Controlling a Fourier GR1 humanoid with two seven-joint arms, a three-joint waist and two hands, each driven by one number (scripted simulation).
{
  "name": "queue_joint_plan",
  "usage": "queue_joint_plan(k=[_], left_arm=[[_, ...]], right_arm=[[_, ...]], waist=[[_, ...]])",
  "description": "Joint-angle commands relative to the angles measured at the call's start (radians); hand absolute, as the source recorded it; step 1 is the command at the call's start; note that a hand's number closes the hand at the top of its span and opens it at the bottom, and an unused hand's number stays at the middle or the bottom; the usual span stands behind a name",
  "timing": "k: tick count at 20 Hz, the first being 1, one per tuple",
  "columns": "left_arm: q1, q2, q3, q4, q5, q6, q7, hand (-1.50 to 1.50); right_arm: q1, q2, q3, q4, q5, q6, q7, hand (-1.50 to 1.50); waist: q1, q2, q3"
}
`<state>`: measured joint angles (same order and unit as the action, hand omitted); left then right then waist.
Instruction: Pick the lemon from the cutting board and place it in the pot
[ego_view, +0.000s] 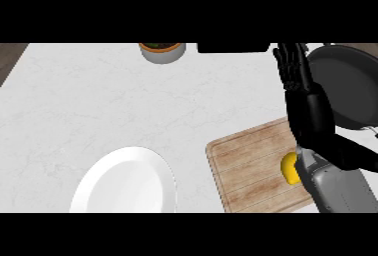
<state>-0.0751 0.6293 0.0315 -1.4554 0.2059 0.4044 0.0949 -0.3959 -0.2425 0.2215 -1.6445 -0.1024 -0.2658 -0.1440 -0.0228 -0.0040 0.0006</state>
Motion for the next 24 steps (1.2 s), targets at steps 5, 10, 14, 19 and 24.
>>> queue_joint_plan(k=[5, 10, 14, 19, 24], left_arm=[[0.042, -0.144, -0.226, -0.027, 0.054, -0.201, -0.002, 0.0], [0.055, -0.199, -0.283, -0.028, 0.101, -0.252, 0.039, 0.0], [0.028, -0.23, -0.317, 0.02, 0.105, -0.297, 0.028, 0.0], [0.019, -0.262, -0.359, 0.003, 0.065, -0.286, 0.037, 0.0], [0.001, -0.226, -0.322, 0.064, 0.087, -0.354, 0.003, 0.0]], right_arm=[[0.234, -0.037, 0.004, 0.154, 0.092, -0.132, 0.269, 1.5], [0.287, -0.149, -0.112, 0.17, 0.423, -0.498, 0.198, -1.5], [0.383, -0.007, -0.042, -0.009, 0.563, -0.717, 0.159, -1.5], [0.538, 0.012, 0.051, -0.192, 0.822, -0.612, 0.48, -1.5], [0.567, 0.018, -0.003, -0.34, 0.884, -0.388, 0.819, -1.5]], waist=[[-0.062, 0.018, -0.008], [-0.111, -0.005, -0.009], [-0.063, -0.006, -0.006], [-0.025, -0.006, -0.008], [-0.016, -0.001, -0.009]])
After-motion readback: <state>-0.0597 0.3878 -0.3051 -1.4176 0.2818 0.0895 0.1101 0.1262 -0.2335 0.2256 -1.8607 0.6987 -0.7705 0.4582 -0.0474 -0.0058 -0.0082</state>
